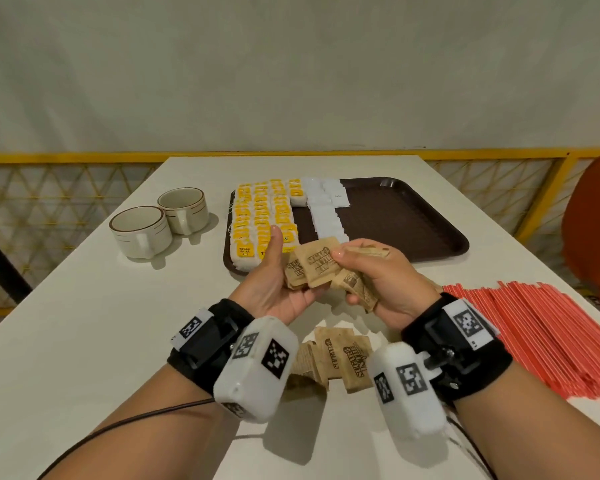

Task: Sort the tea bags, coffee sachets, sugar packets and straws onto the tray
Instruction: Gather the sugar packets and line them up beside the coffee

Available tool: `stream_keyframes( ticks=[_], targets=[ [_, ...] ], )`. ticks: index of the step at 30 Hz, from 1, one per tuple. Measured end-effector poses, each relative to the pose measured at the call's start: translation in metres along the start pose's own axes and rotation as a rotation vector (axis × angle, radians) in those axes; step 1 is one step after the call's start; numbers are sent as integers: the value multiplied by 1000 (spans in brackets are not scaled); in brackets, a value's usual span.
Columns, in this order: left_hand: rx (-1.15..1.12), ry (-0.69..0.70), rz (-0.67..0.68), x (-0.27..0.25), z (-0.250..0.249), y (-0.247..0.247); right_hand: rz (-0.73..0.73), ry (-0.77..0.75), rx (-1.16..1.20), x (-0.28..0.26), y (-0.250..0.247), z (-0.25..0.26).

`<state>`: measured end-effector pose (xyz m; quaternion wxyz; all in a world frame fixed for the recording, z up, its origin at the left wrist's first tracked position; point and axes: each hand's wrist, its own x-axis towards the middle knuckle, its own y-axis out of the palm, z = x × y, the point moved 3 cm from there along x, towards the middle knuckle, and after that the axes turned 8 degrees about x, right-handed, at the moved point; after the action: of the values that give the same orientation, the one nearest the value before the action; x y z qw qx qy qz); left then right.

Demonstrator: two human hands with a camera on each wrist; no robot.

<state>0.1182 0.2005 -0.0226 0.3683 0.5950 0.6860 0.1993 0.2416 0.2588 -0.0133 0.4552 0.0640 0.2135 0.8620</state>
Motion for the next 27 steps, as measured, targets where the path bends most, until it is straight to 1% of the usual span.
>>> stream_keyframes(
  ticks=[2, 4, 7, 8, 10, 13, 16, 18, 20, 22, 23, 27],
  targets=[
    [15, -12, 57, 0, 5, 4, -50, -6, -57, 1, 0, -5],
    [43, -11, 70, -1, 6, 5, -101, -19, -102, 3, -3, -7],
    [191, 43, 80, -2, 8, 3, -125, -41, -142, 3, -5, -6],
    [214, 52, 68, -1, 9, 2, -116, -38, -140, 2, -4, -7],
    [174, 46, 14, 1, 10, 0, -104, -17, -110, 2, -1, -7],
    [54, 49, -54, 4, 4, -5, -114, 46, 45, 3, 0, -3],
    [-93, 78, -95, 3, -2, -7, -88, 149, 271, 6, -3, -1],
    [-90, 75, -115, 1, -2, -6, -74, 201, 447, 6, -4, 0],
    [38, 13, -75, -3, 1, -3, -54, 212, 541, 7, -5, 1],
    [257, -44, -15, -5, 8, 1, -51, 186, 553, 9, -6, 1],
    [354, -51, -6, -5, 12, 2, -58, 164, 550, 9, -5, 1],
    [578, 35, -36, -2, 23, 1, -84, 108, 561, 9, -2, -1]
  ],
)
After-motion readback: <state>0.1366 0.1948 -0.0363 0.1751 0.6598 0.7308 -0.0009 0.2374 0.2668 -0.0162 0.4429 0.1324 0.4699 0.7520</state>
